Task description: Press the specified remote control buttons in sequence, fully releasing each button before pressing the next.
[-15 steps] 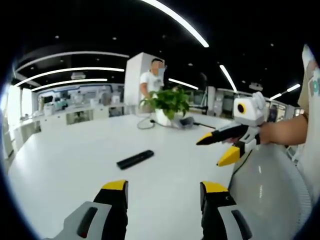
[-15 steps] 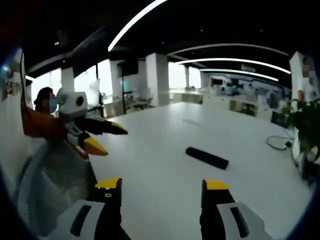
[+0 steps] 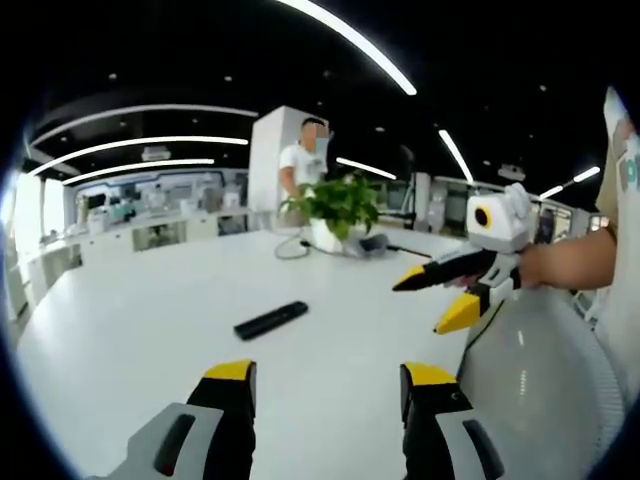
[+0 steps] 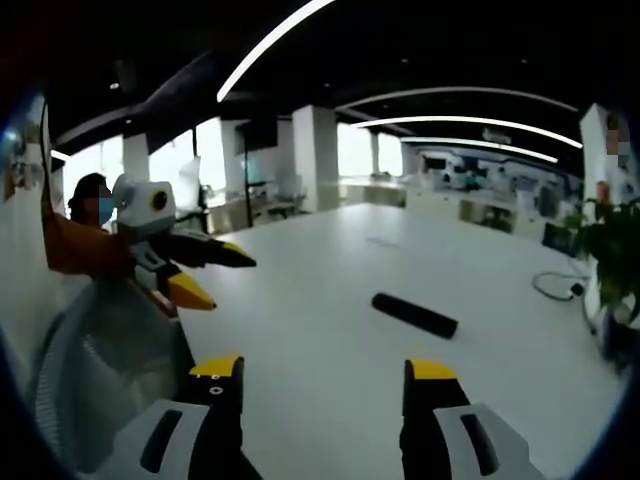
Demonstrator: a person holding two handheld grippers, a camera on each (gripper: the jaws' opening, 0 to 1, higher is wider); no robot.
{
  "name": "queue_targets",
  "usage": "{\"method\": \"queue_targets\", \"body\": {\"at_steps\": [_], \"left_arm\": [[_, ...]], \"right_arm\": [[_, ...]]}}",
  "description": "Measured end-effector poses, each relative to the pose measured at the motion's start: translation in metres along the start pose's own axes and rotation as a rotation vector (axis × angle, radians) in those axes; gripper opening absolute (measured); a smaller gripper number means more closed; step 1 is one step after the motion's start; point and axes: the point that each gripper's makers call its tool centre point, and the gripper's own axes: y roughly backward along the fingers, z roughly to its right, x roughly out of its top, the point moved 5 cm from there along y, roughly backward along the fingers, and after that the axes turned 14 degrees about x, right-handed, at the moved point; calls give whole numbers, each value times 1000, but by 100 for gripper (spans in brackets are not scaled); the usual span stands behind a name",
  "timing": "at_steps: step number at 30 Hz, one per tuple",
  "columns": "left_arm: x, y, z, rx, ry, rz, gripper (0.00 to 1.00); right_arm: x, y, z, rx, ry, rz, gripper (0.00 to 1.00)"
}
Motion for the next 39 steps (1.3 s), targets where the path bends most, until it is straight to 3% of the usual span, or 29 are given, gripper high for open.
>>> {"method": "queue_targets", "body": {"at_steps": [39], "left_arm": [[0, -1, 1, -5, -19, -3, 59]], "right_arm": [[1, -1, 0, 10, 10, -6, 62]]}}
